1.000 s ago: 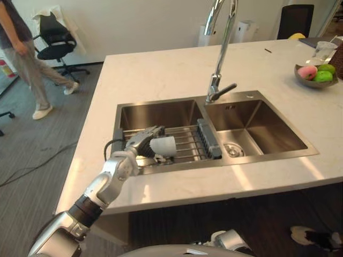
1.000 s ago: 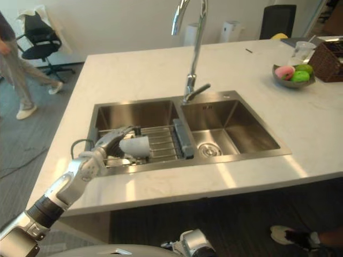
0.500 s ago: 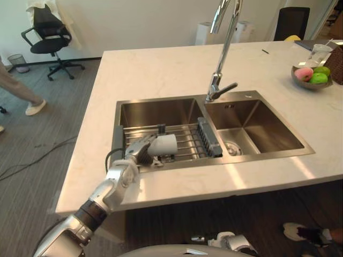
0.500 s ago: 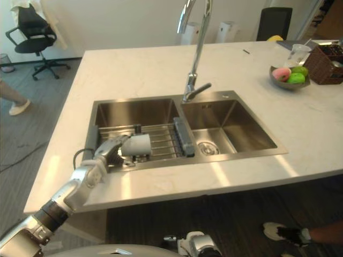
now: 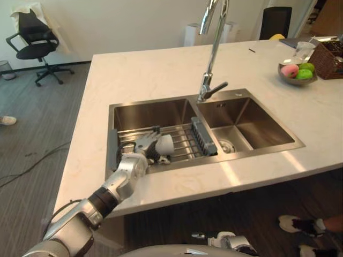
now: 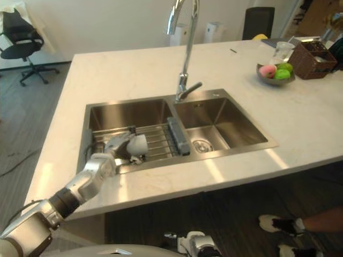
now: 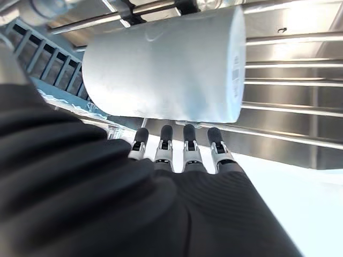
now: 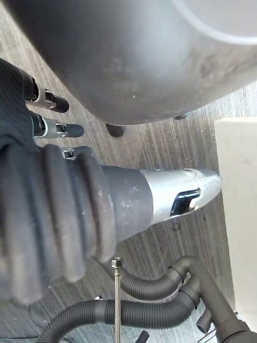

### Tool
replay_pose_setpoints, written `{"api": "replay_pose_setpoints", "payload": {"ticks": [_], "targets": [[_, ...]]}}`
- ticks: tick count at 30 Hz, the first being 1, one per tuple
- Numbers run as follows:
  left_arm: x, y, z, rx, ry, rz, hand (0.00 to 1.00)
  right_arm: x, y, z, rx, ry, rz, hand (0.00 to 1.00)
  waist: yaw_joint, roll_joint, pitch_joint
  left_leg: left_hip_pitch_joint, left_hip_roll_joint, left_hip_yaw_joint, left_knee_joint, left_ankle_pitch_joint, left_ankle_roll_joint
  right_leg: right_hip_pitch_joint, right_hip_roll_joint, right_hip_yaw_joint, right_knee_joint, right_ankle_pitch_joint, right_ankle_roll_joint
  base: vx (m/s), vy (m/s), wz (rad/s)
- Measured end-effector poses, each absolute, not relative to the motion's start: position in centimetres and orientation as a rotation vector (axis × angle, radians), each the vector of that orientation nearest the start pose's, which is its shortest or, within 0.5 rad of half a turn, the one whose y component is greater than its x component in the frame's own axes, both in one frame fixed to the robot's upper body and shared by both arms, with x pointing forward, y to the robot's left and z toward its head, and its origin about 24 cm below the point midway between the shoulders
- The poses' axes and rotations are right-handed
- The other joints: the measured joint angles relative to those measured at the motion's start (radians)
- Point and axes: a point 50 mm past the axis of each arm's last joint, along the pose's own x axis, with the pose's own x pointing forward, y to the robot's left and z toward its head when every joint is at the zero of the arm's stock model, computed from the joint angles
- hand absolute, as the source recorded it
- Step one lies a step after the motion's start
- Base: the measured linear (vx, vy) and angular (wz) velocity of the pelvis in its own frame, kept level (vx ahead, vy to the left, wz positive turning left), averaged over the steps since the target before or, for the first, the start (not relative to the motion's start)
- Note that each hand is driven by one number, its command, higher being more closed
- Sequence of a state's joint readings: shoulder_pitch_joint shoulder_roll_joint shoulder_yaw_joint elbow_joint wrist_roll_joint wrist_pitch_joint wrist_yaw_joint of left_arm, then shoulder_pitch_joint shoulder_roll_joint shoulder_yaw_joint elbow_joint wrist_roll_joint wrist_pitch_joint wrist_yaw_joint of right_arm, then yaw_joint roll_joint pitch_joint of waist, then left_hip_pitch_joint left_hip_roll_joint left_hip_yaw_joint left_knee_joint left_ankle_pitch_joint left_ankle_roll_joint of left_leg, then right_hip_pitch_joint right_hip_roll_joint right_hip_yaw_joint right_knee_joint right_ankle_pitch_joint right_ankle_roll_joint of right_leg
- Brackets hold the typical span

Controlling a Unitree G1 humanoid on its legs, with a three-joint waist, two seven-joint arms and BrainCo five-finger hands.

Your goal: Walk over to the sink, pick up the cup, carry it to the dishwasher, place the cup inside the dishwasher, then close the dishwasher door

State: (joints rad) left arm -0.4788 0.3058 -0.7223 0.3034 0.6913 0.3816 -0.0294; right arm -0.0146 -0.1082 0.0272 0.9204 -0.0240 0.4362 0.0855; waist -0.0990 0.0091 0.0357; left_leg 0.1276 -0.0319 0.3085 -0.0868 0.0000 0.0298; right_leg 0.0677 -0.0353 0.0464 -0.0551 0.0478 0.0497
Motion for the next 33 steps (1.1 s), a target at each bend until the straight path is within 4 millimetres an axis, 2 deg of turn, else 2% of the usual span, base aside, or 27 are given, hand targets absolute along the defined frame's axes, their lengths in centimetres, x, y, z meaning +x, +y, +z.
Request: {"api": "replay_pose_setpoints", "payload": {"ticks": [2, 10, 13, 24, 33], "targets": [[30.8, 7.5, 4.0, 1.327, 0.024, -0.425, 0.00, 12.3, -18.4, -15.4, -0.078, 1.339, 0.031, 0.00, -0.014, 0.001, 0.001, 0.004, 0.000, 0.012, 0.000, -0.004, 0.001, 0.000, 0.000, 0.004, 0.000, 0.000, 0.000, 0.01, 0.004, -0.15], [31.5, 6.0, 4.1, 1.352, 0.061, -0.442, 0.00, 12.2, -18.3, -15.4, -0.032, 1.319, -0.001, 0.00, -0.021, 0.008, 0.004, 0.007, 0.004, 0.053, 0.000, -0.020, -0.002, -0.022, 0.006, 0.050, 0.017, -0.005, 0.005, 0.02, -0.006, -0.16], [31.7, 6.5, 3.7, 1.392, 0.130, -0.433, 0.00, 12.3, -18.4, -15.3, -0.026, 1.310, -0.008, 0.00, -0.039, 0.009, 0.006, 0.020, 0.004, 0.060, 0.000, -0.022, 0.000, -0.014, 0.008, 0.052, 0.022, -0.009, 0.006, 0.04, -0.017, -0.09], [32.8, 8.5, 3.0, 1.460, 0.298, -0.360, 0.00, 12.4, -18.6, -15.3, -0.012, 1.288, 0.003, 0.00, -0.050, 0.011, 0.008, 0.033, 0.009, 0.089, 0.000, -0.031, -0.005, -0.015, 0.016, 0.069, 0.034, -0.023, -0.002, -0.01, -0.029, -0.05], [33.3, 8.8, 3.4, 1.467, 0.300, -0.343, 0.00, 12.8, -18.8, -15.0, -0.055, 1.244, 0.022, 0.00, -0.066, 0.018, 0.016, 0.033, 0.013, 0.098, 0.000, -0.035, -0.009, -0.019, 0.018, 0.076, 0.034, -0.024, 0.000, 0.00, -0.020, -0.04]]}}
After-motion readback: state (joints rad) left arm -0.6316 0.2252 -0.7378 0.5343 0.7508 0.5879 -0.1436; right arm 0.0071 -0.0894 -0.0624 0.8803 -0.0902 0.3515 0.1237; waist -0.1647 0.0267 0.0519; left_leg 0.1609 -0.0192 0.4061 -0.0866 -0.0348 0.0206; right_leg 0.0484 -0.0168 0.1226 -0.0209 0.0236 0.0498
